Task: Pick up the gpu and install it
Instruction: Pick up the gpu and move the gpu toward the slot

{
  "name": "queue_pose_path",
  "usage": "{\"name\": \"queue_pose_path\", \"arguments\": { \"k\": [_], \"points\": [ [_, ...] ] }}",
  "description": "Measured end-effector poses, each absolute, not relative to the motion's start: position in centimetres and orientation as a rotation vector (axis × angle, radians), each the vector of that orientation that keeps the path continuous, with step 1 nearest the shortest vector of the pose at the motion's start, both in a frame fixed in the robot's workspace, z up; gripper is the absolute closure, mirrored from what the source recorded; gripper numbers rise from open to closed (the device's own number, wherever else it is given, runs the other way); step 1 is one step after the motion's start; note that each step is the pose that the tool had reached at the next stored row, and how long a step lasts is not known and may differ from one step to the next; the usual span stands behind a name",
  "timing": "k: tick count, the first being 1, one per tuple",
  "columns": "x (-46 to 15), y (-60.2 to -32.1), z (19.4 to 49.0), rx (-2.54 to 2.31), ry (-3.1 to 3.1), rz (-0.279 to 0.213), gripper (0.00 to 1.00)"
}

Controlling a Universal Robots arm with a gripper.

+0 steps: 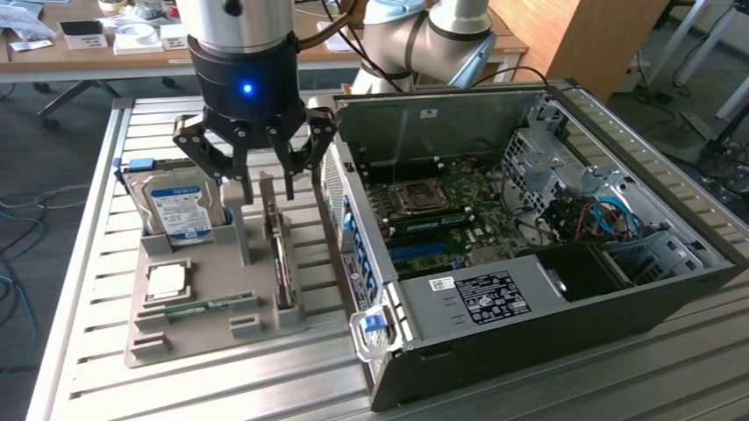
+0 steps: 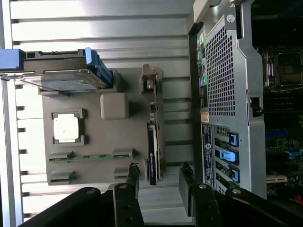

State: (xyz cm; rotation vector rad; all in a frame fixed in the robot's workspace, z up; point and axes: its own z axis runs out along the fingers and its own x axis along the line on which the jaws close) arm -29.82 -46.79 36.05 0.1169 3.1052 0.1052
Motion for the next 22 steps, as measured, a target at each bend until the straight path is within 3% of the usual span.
{"name": "queue_pose_path", "arguments": {
  "k": [22],
  "points": [
    [-29.8, -46.8, 34.5, 0.117, 3.105, 0.117, 0.53]
  ]
}}
